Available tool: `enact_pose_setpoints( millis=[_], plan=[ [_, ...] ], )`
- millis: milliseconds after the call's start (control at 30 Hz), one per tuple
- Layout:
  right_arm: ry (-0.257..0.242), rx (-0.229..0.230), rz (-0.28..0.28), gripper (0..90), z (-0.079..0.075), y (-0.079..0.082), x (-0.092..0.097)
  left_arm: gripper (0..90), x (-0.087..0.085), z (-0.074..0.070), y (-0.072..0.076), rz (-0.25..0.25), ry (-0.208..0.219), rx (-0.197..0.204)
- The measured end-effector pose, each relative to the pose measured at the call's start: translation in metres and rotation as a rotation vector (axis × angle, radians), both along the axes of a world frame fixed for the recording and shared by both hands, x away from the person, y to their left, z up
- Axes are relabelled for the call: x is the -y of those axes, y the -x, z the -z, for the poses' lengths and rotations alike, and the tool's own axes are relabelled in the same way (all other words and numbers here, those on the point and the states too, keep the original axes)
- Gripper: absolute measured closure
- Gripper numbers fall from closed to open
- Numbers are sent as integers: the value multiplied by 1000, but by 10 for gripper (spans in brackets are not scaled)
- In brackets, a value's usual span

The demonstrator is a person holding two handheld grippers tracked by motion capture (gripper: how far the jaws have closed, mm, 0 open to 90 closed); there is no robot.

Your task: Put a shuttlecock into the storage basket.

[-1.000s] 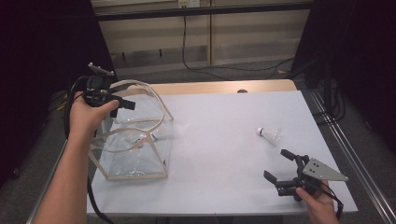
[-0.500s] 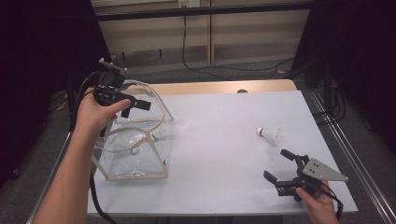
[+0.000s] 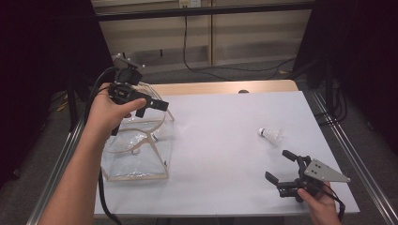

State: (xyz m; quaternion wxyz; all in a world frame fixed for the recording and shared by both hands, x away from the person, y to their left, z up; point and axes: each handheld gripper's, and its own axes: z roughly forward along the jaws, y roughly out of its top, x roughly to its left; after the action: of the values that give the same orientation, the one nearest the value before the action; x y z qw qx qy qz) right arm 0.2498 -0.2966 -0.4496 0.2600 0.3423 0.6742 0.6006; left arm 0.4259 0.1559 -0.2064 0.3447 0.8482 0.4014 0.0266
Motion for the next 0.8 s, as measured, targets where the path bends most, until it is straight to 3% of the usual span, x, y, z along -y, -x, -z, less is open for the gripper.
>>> enact_pose_setpoints(
  millis=[800],
  plan=[
    [-1,0,-2,7,0,0,-1,173,55,3,9,113,1,-6]
  ],
)
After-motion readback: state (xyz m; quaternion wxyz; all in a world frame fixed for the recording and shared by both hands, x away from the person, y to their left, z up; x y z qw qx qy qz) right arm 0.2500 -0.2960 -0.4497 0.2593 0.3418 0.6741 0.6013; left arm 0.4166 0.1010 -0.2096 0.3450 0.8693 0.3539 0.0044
